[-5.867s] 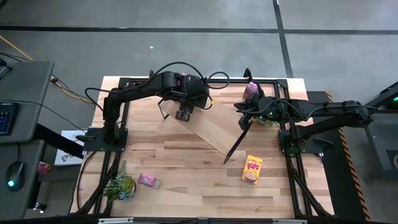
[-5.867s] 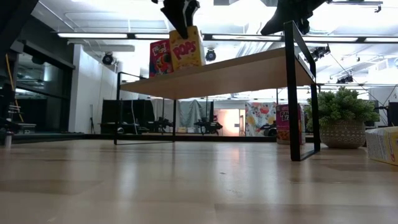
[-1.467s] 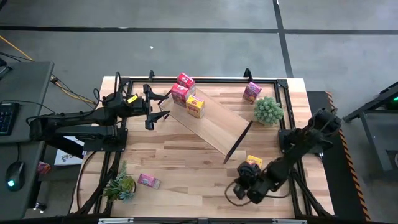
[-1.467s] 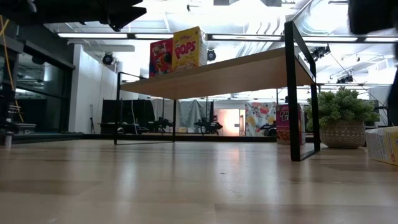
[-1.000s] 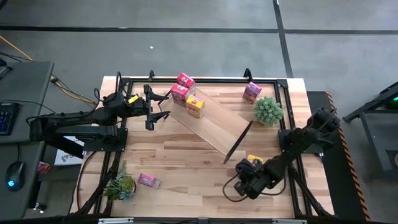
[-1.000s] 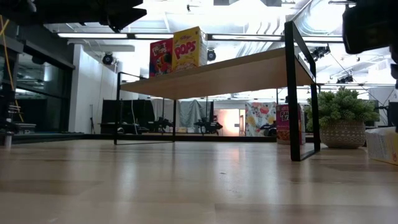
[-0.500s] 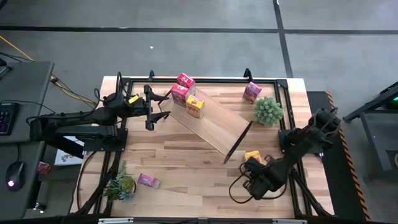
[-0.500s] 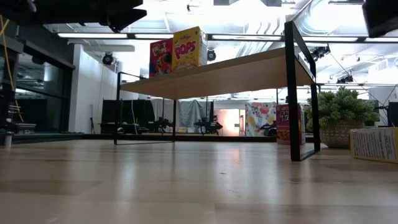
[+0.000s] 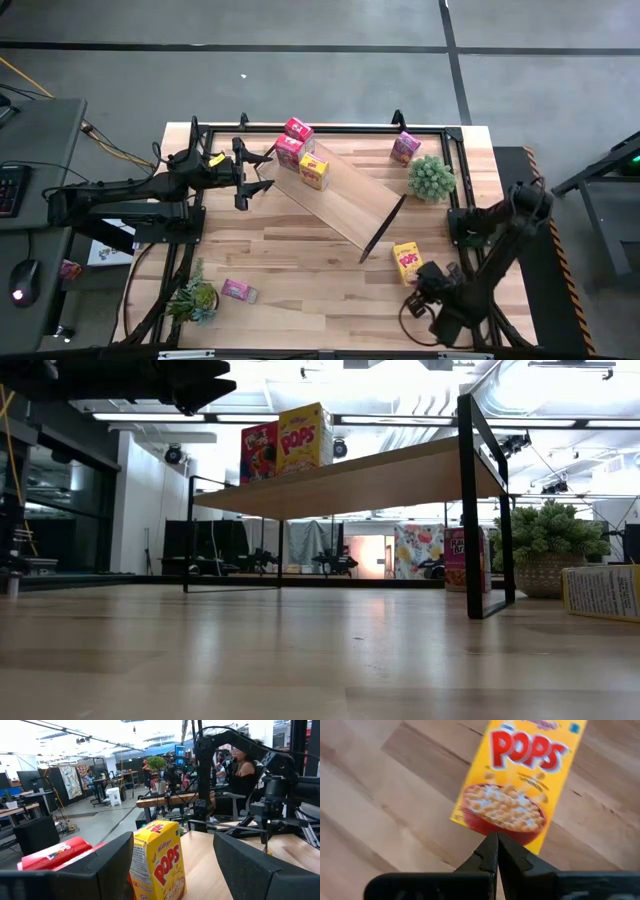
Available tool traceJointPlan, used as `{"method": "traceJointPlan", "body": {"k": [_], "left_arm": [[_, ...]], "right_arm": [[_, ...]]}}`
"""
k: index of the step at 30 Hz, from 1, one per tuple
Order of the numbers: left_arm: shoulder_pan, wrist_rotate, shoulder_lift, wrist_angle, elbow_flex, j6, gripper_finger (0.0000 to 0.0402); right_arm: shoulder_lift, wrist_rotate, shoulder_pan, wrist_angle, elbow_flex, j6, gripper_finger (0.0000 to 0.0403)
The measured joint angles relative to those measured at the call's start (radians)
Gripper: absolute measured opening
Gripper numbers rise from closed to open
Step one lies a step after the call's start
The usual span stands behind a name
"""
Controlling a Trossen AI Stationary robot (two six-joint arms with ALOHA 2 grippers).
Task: Stack cereal on shelf
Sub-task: Put the yellow cereal box on the shelf
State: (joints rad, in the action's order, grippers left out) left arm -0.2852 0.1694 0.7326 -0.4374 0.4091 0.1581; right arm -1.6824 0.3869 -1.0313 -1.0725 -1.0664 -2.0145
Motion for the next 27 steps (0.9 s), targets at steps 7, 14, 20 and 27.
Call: {"method": "traceJointPlan", "body": {"k": [7, 14, 20, 27], "left_arm": [[0.000, 0.000, 0.000, -0.002, 0.000, 0.000, 0.0266], [0.000, 0.000, 0.000, -0.001, 0.000, 0.000, 0.0266], [0.000, 0.000, 0.000, -0.001, 0.000, 0.000, 0.0266], [0.000, 0.000, 0.000, -0.001, 0.000, -0.019, 0.0266]], "right_arm": [[-0.035, 0.112, -0.050, -0.008, 0.008, -0.088, 0.0000], [-0.040, 0.127, -0.049, -0.013, 0.008, -0.087, 0.0000], [-0.077, 0.117, -0.050, -0.009, 0.008, -0.080, 0.0000], [-0.085, 0.122, -0.050, -0.008, 0.008, -0.076, 0.0000]]}}
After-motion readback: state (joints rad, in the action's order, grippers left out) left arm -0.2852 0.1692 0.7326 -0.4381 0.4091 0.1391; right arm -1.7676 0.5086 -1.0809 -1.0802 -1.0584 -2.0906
